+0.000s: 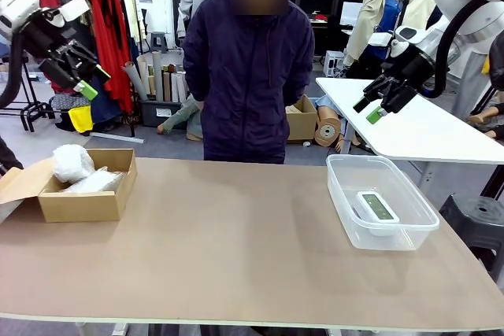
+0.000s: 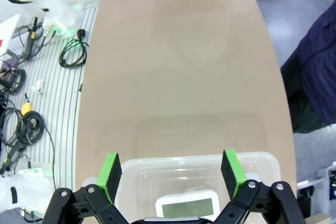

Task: Separate and place wrapped and unwrapped clocks.
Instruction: If the picked Digital clock is wrapped, place it in the Package Box ; if not, place it in the Organizing box.

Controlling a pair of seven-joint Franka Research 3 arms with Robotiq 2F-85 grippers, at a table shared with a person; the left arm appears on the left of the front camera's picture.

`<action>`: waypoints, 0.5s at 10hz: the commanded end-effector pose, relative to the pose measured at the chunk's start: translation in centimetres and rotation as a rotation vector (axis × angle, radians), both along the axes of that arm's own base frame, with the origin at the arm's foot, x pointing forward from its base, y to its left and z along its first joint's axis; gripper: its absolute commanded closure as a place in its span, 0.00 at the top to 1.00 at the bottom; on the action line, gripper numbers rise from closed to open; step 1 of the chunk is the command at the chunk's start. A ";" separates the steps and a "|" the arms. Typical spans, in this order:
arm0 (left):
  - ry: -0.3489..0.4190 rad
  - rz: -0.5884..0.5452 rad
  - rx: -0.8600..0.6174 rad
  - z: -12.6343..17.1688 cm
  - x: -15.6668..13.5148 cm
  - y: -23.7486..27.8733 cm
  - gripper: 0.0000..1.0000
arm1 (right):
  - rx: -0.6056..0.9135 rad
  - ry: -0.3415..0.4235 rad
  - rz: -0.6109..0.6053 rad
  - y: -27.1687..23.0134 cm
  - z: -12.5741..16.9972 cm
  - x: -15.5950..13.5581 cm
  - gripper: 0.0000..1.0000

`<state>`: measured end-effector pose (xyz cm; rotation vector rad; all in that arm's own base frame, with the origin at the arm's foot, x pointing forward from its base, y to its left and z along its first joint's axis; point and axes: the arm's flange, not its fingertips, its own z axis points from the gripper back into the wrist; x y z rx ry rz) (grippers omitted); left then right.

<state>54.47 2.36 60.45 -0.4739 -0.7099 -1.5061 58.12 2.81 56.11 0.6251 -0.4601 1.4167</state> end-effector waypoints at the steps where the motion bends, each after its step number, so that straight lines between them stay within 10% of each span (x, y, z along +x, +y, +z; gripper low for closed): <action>1: 0.002 0.041 -0.107 -1.0 0.1 0.7 1.00 | -0.017 -0.002 0.006 0.1 0.1 -0.2 1.00; 5: 0.050 0.103 -0.111 -1.5 0.4 1.2 1.00 | -0.017 -0.002 0.006 0.1 0.1 -0.2 1.00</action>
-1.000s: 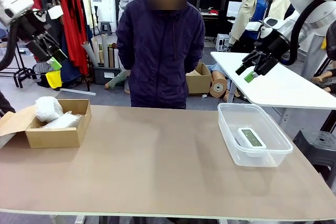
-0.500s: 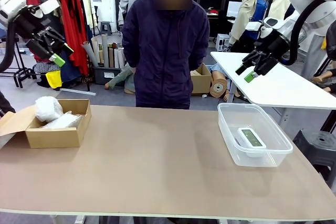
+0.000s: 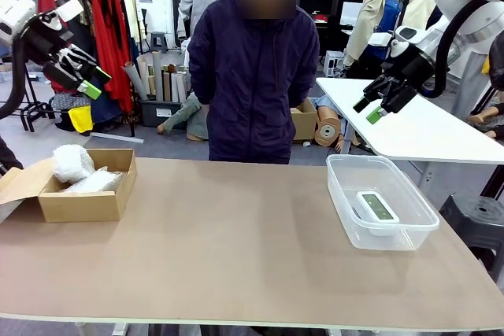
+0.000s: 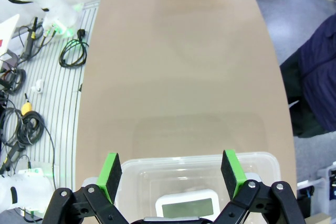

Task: Separate and place wrapped and unwrapped clocks.
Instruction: If the picked Digital clock is wrapped, place it in the Package Box ; if not, place it in the Organizing box.

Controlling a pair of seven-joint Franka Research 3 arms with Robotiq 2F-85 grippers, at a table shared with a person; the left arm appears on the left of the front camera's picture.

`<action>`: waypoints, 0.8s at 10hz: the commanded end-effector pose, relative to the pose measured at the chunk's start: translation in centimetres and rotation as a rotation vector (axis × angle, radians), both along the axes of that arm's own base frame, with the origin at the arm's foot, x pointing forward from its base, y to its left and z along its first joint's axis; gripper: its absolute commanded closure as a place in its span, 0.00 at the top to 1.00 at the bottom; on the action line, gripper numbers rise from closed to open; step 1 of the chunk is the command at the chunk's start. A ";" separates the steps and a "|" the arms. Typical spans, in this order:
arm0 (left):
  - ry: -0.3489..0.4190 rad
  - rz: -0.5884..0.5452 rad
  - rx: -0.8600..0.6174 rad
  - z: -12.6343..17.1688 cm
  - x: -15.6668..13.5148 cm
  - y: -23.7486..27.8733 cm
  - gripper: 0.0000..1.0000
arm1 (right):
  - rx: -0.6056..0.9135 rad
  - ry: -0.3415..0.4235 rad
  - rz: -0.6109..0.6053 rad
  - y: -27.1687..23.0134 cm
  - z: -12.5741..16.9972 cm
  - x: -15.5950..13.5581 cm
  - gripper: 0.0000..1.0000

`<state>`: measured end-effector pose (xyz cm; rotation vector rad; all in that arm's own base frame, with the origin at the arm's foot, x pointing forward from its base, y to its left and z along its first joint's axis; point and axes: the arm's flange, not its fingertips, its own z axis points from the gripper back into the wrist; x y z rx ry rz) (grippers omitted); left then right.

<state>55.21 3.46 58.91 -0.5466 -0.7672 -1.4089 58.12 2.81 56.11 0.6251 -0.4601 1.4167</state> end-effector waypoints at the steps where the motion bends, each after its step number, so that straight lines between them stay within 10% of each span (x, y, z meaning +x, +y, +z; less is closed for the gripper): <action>1: -0.012 -0.015 0.002 0.2 0.0 -0.1 1.00 | -0.017 -0.002 0.006 0.1 0.1 -0.2 1.00; 8: -0.012 -0.015 0.002 0.2 0.0 -0.1 1.00 | -0.017 -0.002 0.006 0.1 0.1 -0.2 1.00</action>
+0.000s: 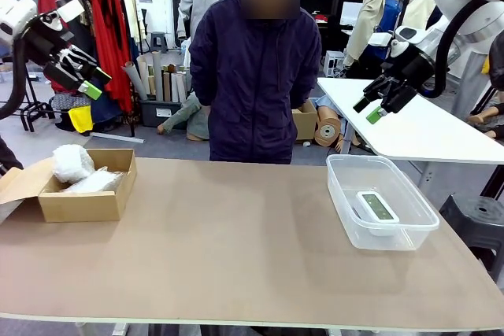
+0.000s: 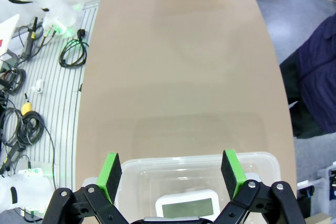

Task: Separate and place wrapped and unwrapped clocks.
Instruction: If the picked Digital clock is wrapped, place it in the Package Box ; if not, place it in the Organizing box.

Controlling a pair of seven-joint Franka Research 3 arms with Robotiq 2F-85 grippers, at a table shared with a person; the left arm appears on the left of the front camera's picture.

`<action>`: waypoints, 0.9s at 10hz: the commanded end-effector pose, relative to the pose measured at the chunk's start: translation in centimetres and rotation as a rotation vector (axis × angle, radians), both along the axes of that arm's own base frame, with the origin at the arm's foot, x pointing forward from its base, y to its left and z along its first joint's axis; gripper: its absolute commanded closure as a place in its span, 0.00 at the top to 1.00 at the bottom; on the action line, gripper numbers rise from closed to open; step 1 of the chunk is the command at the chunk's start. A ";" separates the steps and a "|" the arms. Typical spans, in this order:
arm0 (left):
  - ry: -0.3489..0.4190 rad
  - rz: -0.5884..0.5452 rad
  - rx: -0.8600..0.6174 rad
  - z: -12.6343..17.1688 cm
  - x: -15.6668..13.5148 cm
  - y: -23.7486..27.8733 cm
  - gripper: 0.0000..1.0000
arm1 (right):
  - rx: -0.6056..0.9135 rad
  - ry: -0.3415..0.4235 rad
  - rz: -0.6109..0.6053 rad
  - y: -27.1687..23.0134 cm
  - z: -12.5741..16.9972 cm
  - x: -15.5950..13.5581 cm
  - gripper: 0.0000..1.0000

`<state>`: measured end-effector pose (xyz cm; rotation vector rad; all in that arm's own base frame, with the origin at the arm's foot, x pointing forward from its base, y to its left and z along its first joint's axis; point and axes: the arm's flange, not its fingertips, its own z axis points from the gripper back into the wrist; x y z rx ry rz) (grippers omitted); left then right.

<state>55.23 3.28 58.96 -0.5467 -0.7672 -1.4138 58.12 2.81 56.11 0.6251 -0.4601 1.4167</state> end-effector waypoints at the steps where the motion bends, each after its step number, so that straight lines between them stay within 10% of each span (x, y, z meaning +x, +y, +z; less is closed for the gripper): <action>1: -0.010 -0.010 0.001 0.2 0.0 0.1 1.00 | -0.017 -0.002 0.006 0.1 0.1 -0.2 1.00; 9: -0.010 -0.010 0.001 0.2 0.0 0.1 1.00 | -0.017 -0.002 0.006 0.1 0.1 -0.2 1.00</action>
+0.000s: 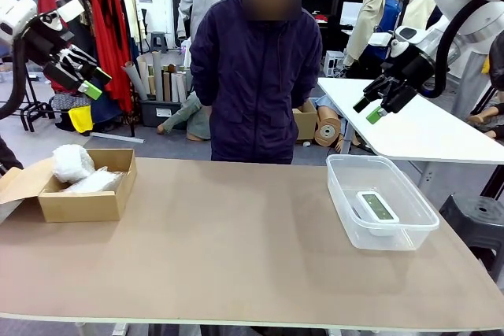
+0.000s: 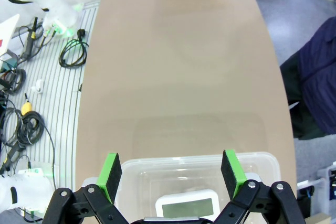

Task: Separate and place wrapped and unwrapped clocks.
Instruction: If the picked Digital clock is wrapped, place it in the Package Box ; if not, place it in the Organizing box.

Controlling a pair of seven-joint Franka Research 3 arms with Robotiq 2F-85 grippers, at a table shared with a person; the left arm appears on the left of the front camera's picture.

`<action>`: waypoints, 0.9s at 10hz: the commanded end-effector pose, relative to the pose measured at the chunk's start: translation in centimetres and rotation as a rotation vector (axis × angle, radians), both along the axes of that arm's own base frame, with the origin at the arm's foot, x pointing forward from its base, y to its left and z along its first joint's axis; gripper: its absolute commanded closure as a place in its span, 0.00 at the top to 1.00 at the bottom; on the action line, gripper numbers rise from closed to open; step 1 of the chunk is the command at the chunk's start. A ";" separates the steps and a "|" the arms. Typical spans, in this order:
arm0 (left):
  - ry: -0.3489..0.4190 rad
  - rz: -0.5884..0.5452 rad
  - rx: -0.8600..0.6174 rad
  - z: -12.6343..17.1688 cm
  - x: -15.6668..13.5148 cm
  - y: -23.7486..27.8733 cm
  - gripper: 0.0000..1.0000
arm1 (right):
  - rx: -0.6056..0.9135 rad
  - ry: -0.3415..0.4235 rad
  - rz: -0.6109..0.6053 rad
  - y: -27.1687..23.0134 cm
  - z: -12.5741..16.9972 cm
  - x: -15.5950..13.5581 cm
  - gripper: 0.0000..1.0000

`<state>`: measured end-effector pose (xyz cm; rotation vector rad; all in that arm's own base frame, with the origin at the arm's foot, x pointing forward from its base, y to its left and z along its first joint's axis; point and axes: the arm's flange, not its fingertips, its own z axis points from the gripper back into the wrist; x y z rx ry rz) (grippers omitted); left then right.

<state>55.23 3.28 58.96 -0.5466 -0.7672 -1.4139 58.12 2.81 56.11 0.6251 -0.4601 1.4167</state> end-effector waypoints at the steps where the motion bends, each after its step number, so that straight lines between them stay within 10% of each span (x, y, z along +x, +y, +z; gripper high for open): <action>1: -0.010 -0.010 0.001 0.2 0.0 0.1 1.00 | -0.017 -0.002 0.006 0.1 0.1 -0.2 1.00; 9: -0.010 -0.010 0.001 0.2 0.0 0.1 1.00 | -0.017 -0.002 0.006 0.1 0.1 -0.2 1.00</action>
